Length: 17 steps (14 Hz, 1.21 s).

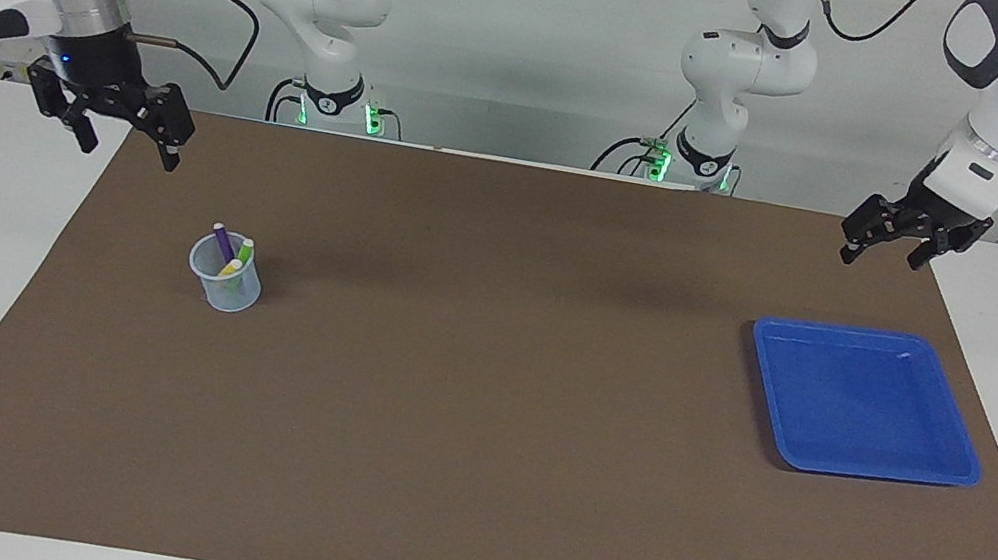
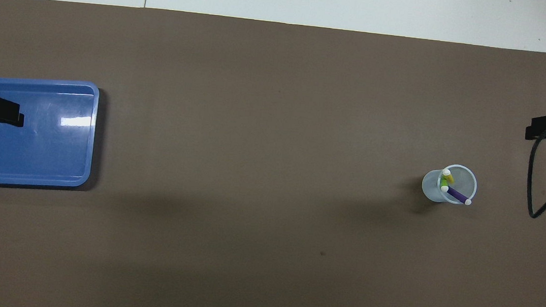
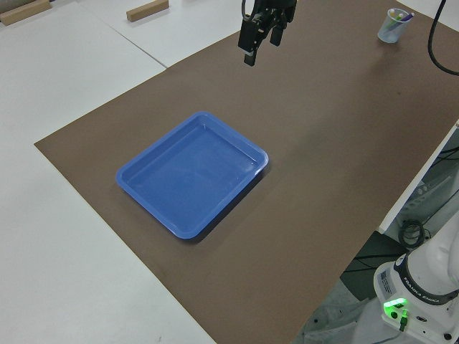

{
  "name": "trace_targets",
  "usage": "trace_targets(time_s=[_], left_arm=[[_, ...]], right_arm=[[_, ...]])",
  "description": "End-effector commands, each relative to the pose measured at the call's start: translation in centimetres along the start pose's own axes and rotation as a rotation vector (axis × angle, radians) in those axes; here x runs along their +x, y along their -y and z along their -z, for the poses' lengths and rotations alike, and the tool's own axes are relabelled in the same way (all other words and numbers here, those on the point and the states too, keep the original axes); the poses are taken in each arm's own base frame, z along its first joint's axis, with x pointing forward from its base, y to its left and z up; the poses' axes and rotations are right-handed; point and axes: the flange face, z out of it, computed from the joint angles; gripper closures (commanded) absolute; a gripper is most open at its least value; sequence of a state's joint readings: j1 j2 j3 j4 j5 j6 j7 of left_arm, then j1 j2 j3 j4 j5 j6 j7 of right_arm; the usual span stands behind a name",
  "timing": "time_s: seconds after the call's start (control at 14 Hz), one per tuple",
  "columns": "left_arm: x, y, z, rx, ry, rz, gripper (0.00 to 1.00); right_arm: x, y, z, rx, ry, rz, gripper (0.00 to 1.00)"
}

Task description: Transfer and insert pens with both arms

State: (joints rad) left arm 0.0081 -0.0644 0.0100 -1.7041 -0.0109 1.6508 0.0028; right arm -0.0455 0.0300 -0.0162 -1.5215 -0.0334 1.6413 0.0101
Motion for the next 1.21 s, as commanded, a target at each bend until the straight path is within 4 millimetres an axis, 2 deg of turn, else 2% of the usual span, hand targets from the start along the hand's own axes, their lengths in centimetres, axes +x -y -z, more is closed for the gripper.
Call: trace_targets(time_s=[0.0, 0.14, 0.86, 1.14], left_arm=[[0.27, 0.42, 0.51, 0.008, 0.011, -0.004, 0.00], [0.23, 0.25, 0.49, 0.008, 0.014, -0.007, 0.00], [0.02, 0.07, 1.30, 0.008, 0.017, -0.010, 0.00], [-0.04, -0.01, 1.37, 0.008, 0.017, -0.011, 0.00]], right_arm=[[-0.13, -0.11, 1.08, 0.031, 0.033, 0.021, 0.00], [-0.36, -0.13, 1.58, 0.031, 0.044, 0.021, 0.00], [-0.68, -0.86, 1.27, 0.031, 0.073, 0.009, 0.00], [-0.75, 0.05, 1.36, 0.032, 0.074, 0.031, 0.00]])
